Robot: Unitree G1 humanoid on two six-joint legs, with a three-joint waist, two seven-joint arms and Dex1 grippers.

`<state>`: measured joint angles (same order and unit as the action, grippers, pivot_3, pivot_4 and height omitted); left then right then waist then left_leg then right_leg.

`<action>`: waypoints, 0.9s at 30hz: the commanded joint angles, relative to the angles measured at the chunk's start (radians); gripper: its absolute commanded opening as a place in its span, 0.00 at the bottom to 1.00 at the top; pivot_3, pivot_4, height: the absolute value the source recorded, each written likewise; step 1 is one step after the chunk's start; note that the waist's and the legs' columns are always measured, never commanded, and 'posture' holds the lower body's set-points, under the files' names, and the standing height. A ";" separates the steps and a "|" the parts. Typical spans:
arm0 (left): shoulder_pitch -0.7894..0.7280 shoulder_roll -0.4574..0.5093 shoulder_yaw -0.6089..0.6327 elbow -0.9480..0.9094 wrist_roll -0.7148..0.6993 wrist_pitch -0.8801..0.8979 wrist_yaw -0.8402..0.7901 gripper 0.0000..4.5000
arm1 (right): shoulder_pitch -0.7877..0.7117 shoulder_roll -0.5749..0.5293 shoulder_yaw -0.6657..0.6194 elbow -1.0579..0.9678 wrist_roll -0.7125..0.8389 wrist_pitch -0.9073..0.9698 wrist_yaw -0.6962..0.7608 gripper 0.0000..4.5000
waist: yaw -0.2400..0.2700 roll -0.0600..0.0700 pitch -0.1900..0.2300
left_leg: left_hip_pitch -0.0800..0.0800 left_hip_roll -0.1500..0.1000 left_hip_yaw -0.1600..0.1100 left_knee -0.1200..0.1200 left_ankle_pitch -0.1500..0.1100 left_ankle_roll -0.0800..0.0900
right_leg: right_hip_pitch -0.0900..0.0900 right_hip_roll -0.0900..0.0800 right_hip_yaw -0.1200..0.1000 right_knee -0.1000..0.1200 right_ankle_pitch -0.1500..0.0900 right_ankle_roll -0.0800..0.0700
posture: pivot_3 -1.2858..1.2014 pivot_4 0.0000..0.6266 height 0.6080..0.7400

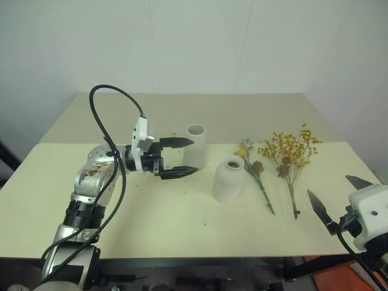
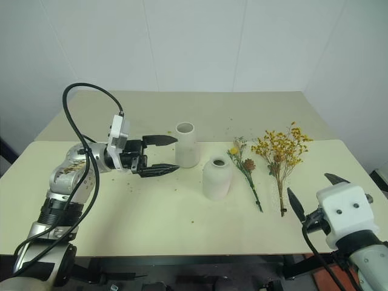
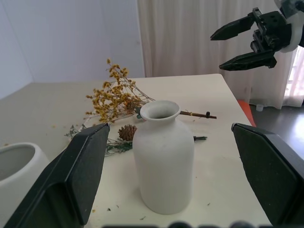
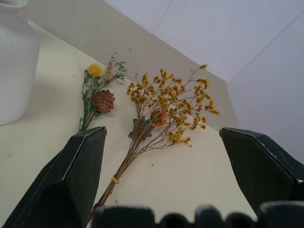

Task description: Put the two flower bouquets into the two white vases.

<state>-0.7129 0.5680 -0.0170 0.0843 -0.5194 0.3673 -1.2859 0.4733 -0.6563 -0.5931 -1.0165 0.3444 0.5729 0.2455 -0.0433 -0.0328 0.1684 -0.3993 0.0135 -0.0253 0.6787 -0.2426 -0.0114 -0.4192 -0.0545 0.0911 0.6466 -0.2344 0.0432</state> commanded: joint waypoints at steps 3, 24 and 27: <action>0.000 0.050 0.030 -0.088 -0.035 0.059 0.012 1.00 | 0.012 -0.056 -0.024 -0.031 0.060 -0.043 -0.062 1.00 | 0.001 0.000 0.000 | 0.000 0.000 0.000 0.000 0.000 0.000 | 0.000 0.000 0.000 0.000 0.000 0.000 | 0.52 0.24 1.00; -0.223 -0.010 -0.039 0.032 0.083 0.056 0.107 1.00 | -0.415 -0.153 0.014 0.173 0.145 0.226 -0.025 1.00 | 0.003 0.000 0.000 | 0.000 0.000 0.000 0.000 0.000 0.000 | 0.001 0.000 0.000 0.000 0.000 0.000 | 0.52 0.24 1.00; -0.266 -0.025 -0.053 0.053 0.088 0.091 0.109 1.00 | -0.572 -0.160 0.035 0.258 0.214 0.425 -0.062 1.00 | 0.000 0.000 0.000 | 0.000 -0.001 0.000 0.001 0.000 0.000 | 0.001 0.000 0.000 0.000 0.000 0.000 | 0.52 0.24 1.00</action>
<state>-0.9372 0.5414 -0.0689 0.1380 -0.4328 0.4448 -1.1799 -0.0564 -0.7968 -0.5544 -0.7839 0.5240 0.9021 0.2066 -0.0431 -0.0333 0.1687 -0.3997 0.0129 -0.0255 0.6794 -0.2425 -0.0113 -0.4186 -0.0545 0.0911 0.6462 -0.2341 0.0432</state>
